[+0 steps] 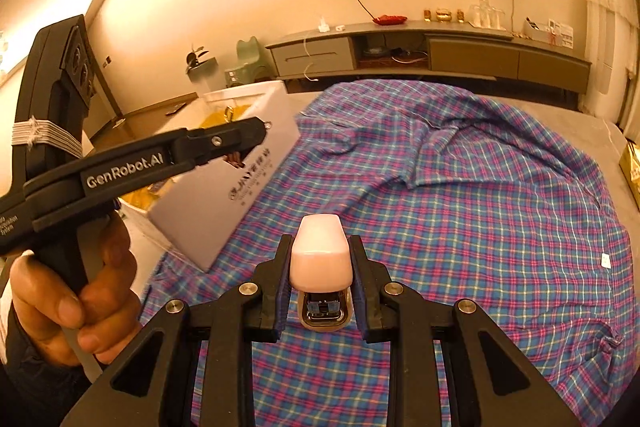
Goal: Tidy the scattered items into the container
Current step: 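Lift and carry the stapler in the right gripper and binder clip in the left gripper over the box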
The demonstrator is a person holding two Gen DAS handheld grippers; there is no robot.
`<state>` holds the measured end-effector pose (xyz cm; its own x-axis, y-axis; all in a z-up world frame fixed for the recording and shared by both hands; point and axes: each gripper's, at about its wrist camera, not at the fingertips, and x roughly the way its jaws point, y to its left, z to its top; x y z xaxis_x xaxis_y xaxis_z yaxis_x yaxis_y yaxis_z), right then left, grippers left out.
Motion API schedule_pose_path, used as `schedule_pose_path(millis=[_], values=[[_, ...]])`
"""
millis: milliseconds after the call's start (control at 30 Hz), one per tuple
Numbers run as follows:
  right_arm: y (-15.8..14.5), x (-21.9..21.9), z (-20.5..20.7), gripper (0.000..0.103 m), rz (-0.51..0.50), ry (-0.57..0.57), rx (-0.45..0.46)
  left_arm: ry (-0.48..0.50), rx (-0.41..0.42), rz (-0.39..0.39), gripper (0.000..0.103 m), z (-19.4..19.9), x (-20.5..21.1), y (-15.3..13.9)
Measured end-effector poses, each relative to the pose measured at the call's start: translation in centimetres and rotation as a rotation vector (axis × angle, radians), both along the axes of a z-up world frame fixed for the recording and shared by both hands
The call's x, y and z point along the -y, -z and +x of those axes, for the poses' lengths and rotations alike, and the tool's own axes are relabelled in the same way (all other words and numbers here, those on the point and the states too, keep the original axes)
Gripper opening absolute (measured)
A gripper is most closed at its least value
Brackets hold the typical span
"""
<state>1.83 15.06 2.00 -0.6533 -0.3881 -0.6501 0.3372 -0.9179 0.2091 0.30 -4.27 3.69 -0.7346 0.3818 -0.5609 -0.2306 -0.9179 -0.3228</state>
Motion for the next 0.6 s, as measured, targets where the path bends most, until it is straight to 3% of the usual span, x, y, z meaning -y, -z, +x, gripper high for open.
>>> schedule_pose_path(millis=[600], values=[[-3.6, 4.7, -0.2, 0.027, -0.024, -0.074, -0.044, -0.080, -0.040, 0.097, 0.034, 1.2, 5.1, -2.2]])
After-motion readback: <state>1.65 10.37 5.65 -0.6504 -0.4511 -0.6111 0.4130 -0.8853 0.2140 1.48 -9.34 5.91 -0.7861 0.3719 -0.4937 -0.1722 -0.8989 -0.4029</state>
